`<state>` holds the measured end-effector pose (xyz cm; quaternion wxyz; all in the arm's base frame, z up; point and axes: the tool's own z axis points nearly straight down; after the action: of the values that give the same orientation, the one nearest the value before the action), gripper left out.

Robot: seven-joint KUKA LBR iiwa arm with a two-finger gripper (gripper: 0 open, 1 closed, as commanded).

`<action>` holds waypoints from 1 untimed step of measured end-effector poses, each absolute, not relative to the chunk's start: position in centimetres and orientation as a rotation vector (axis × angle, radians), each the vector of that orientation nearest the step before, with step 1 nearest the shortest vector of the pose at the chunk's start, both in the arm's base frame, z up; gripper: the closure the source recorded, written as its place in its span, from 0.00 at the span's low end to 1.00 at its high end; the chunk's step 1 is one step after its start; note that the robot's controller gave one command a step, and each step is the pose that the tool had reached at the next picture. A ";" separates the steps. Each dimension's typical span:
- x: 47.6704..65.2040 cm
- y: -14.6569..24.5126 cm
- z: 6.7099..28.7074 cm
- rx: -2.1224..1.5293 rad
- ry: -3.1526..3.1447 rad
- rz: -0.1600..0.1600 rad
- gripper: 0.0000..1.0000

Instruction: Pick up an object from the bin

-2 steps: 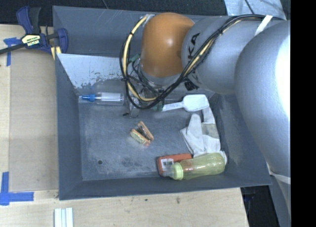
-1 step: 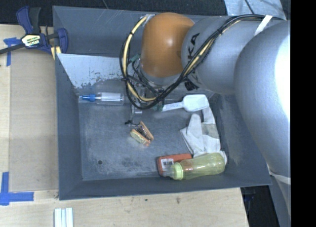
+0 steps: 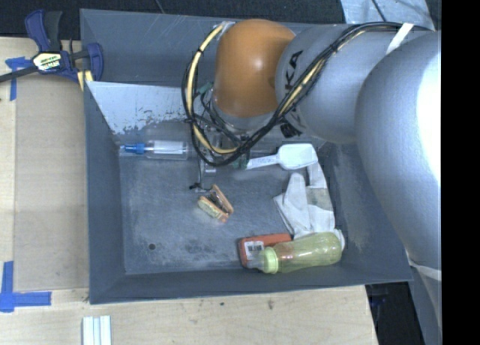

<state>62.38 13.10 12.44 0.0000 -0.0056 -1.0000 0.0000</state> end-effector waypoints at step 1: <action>58.3 9.8 11.7 0.111 -3.144 -0.002 0.00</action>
Offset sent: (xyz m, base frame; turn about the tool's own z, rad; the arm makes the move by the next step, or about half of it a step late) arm -0.0547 -0.0608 -0.0250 -0.0466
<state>58.32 9.75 11.68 -0.0024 0.0353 -0.9994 -0.0007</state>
